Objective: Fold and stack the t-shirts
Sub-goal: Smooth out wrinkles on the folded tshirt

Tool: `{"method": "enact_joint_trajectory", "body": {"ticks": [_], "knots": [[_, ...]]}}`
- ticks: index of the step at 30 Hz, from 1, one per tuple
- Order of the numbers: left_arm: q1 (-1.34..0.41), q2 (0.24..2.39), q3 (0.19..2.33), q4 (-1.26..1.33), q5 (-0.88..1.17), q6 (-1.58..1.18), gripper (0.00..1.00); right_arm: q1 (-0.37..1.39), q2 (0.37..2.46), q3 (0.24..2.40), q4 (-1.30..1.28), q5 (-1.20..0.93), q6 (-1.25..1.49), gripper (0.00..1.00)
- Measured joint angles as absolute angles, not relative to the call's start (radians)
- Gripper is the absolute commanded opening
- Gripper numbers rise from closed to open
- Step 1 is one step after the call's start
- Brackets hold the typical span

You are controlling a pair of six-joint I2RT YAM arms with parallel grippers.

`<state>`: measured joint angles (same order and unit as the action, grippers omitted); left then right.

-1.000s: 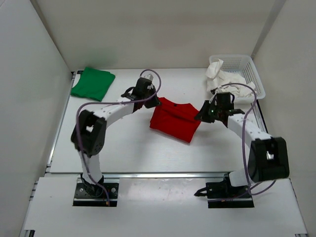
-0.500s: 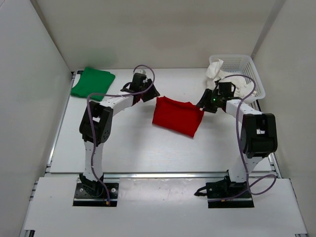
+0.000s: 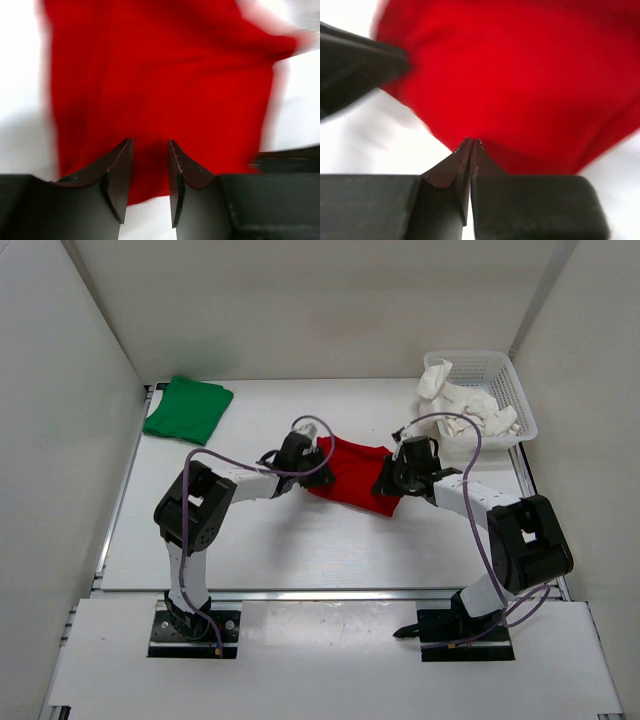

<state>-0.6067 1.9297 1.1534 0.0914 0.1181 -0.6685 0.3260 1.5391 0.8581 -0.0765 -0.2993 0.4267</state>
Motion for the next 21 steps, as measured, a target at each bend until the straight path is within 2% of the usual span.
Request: {"method": "enact_joint_trajectory", "body": {"ticks": [3,10,17,21], "knots": [[-0.579,1.919,0.984,0.231,0.152,-0.723,0.45,0.333,1.555,0.776,-0.072,-0.291,0.43,0.0],[-0.635,1.674,0.614,0.413,0.162,-0.823,0.48,0.355,1.492,0.659,-0.06,-0.295,0.427,0.0],[-0.621,1.489,0.575,0.295,0.175,-0.827,0.51,0.363,1.325,0.664,-0.105,-0.311,0.414,0.0],[-0.57,1.494,0.675,0.281,0.171,-0.821,0.5,0.349,1.406,0.781,-0.088,-0.338,0.41,0.0]]}}
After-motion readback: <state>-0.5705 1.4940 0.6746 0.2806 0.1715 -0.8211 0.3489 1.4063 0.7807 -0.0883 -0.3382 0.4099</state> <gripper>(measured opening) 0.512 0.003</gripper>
